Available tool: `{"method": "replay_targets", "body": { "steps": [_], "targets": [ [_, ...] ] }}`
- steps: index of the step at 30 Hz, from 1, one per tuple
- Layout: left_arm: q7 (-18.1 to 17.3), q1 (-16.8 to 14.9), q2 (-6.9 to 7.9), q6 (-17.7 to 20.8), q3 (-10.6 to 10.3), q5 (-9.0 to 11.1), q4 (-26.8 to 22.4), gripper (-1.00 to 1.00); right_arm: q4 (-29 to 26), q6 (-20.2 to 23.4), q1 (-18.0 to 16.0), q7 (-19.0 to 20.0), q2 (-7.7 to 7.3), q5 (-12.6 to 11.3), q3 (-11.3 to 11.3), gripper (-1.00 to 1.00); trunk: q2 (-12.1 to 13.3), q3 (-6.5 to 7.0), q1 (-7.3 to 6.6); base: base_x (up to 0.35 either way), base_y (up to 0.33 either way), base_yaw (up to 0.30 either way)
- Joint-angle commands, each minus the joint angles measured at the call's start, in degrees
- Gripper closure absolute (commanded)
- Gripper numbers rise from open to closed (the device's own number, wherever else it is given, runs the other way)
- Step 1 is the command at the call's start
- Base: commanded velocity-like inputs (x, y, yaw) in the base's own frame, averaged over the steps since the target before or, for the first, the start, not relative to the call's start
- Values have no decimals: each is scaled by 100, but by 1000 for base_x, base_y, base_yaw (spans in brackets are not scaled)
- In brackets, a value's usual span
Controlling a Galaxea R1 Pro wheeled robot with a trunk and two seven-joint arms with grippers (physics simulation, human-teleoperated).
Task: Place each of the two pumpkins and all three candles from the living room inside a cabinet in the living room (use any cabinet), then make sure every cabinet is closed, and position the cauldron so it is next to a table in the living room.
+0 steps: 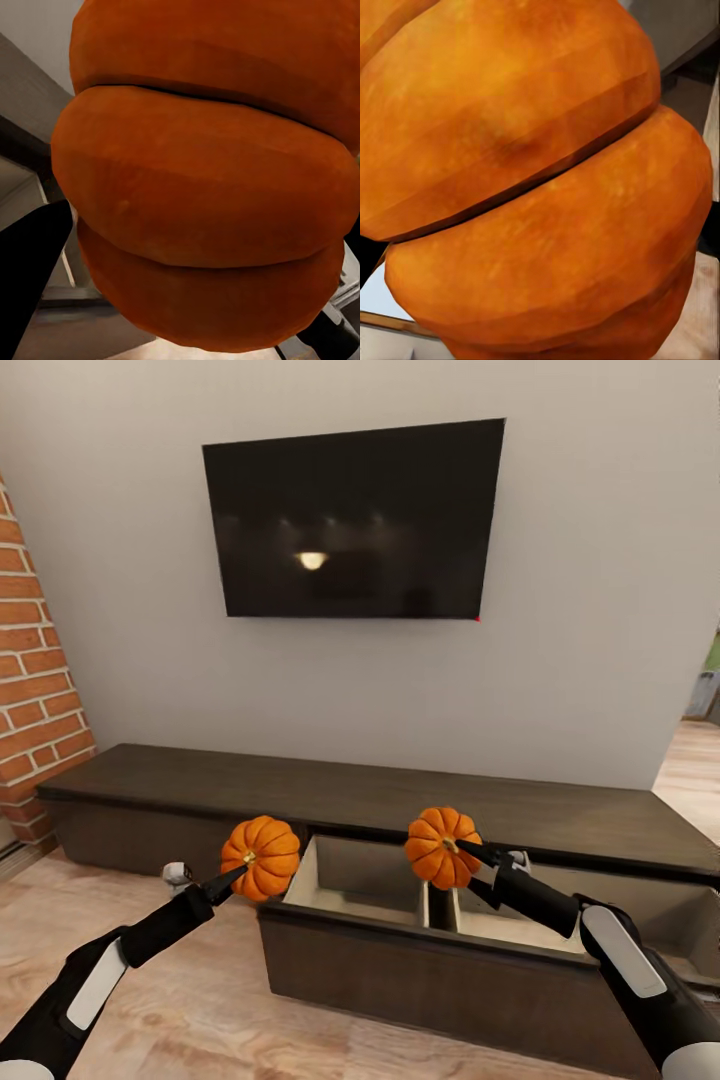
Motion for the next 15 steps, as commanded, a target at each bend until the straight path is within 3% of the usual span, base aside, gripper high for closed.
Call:
{"method": "replay_targets", "body": {
  "steps": [1, 8, 15],
  "targets": [
    [-8, -4, 0, 65, 5, 38, -5, 100, 4, 32, -5, 41, -3, -85, 7, 100, -3, -5, 0, 170, -288, 0],
    [-6, -4, 0, 65, 5, 32, -5, 100, 11, 32, -5, 41, -2, -85, 7, 100, -3, -5, 0, 147, -288, -3],
    [-24, -4, 5, 62, 18, 41, -5, 100, 14, 32, -5, 41, 7, -85, -101, 100, -3, 25, 0, 101, -284, -189]
  ]
}}
